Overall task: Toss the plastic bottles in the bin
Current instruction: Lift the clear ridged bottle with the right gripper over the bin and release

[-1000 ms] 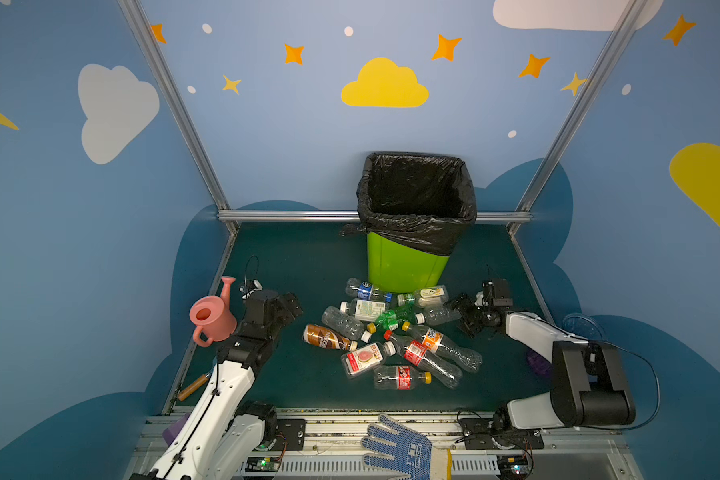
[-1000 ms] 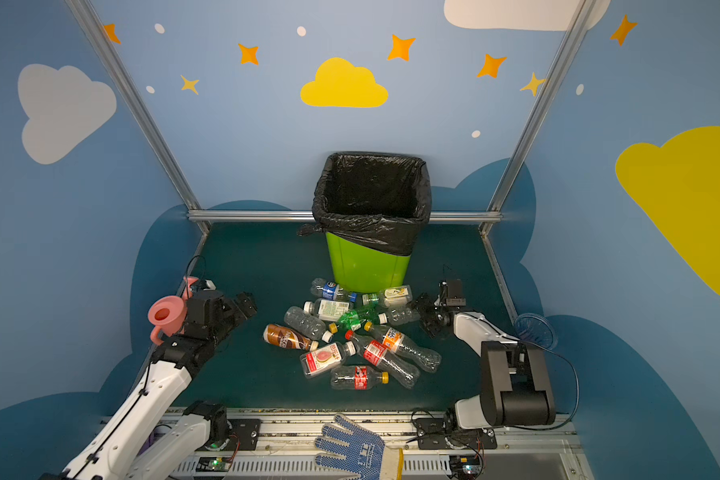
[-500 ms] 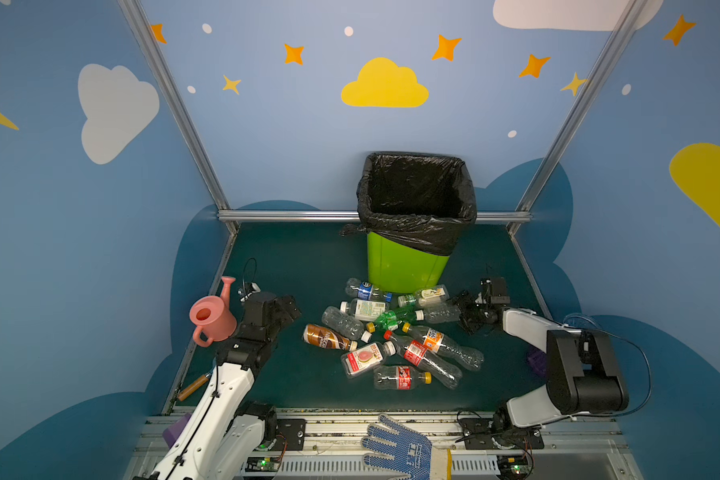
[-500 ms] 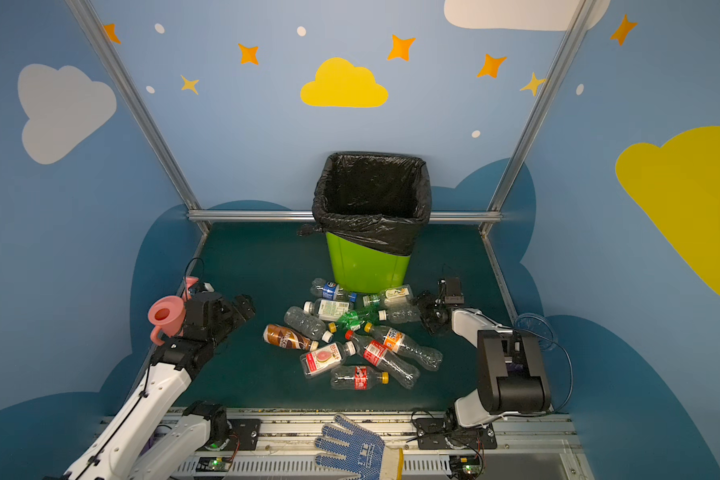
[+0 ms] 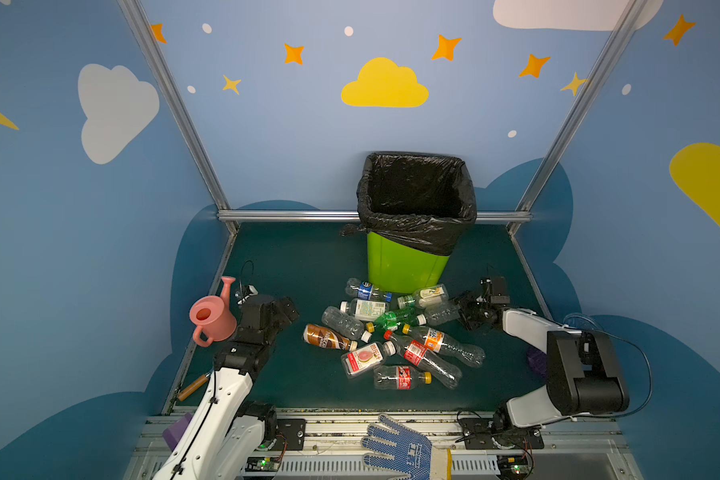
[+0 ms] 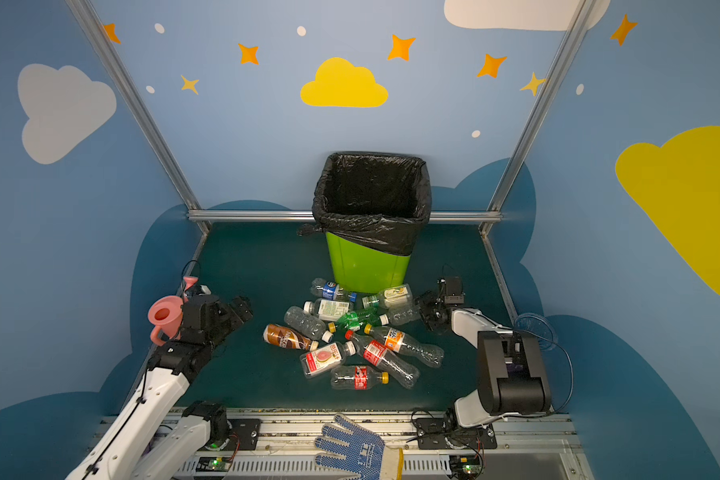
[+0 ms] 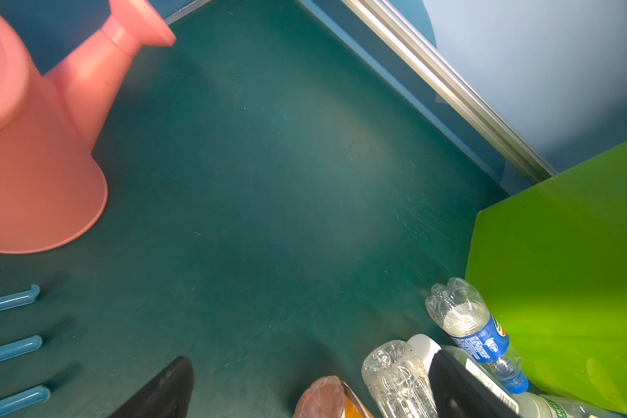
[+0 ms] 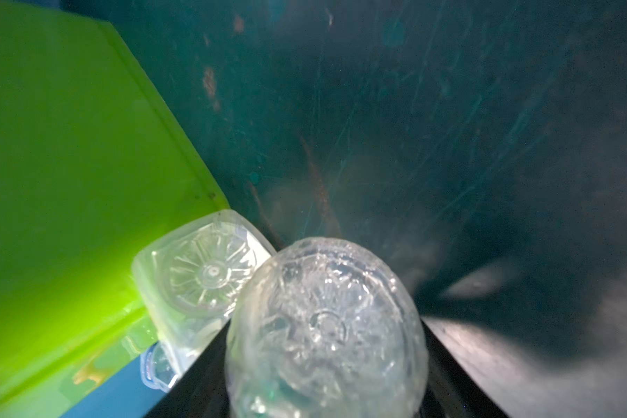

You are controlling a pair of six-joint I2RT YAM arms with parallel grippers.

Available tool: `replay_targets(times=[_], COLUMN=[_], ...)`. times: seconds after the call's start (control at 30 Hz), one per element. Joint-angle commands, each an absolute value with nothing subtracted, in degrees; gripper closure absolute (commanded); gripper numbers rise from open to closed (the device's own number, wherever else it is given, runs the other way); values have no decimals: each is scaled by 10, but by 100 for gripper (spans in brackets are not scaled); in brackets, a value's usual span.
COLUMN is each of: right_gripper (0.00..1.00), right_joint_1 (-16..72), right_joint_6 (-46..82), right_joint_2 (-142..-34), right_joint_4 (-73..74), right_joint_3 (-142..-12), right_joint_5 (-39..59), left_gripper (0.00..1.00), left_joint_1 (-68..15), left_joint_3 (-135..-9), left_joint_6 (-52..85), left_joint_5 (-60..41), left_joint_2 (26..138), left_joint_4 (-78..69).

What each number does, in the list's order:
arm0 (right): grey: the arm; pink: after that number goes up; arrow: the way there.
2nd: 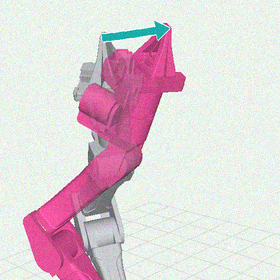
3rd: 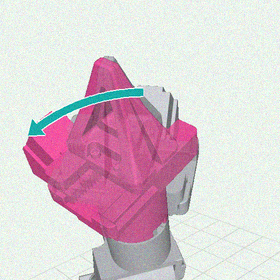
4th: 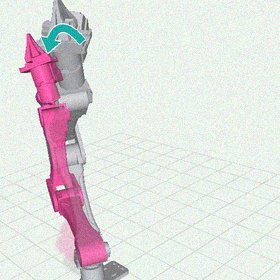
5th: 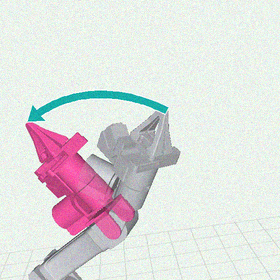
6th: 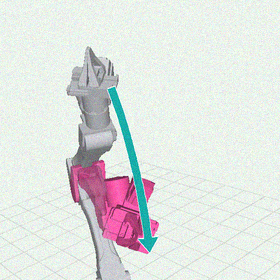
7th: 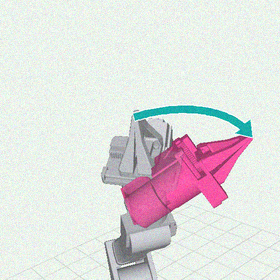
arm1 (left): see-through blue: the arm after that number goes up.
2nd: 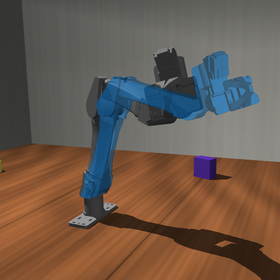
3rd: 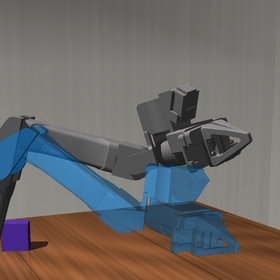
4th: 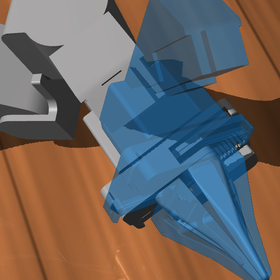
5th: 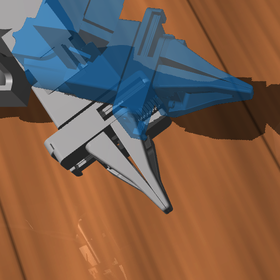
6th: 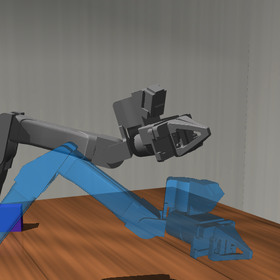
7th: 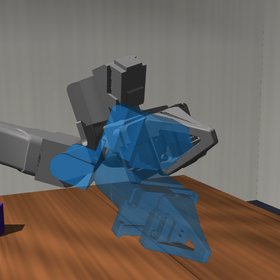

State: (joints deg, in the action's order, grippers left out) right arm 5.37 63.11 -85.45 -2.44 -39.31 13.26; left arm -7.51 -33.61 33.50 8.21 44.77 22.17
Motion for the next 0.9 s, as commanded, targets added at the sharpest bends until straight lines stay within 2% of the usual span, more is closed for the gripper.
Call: replay_targets(times=[0.0,0.13,0.37,0.53,0.7,0.87], right_gripper=[41,45,47,48,49,46], right_joint_1=[55,56,54,24,-105,-195], right_joint_6=[641,639,625,570,449,375], right_joint_2=[-822,-799,-735,-658,-599,-596], right_joint_4=[-30,-41,-87,-144,-250,-291], right_joint_3=[-395,-404,-428,-499,-718,-970], right_joint_5=[110,105,83,59,101,113], left_gripper=[0,0,0,0,0,0], left_joint_1=[-72,-73,-72,-68,-47,-33], left_joint_3=[-330,-324,-311,-298,-287,-288], left_joint_6=[342,348,360,376,392,417], left_joint_5=[86,85,88,104,87,56], left_joint_2=[441,436,424,425,461,500], left_joint_4=[231,231,232,228,208,209])
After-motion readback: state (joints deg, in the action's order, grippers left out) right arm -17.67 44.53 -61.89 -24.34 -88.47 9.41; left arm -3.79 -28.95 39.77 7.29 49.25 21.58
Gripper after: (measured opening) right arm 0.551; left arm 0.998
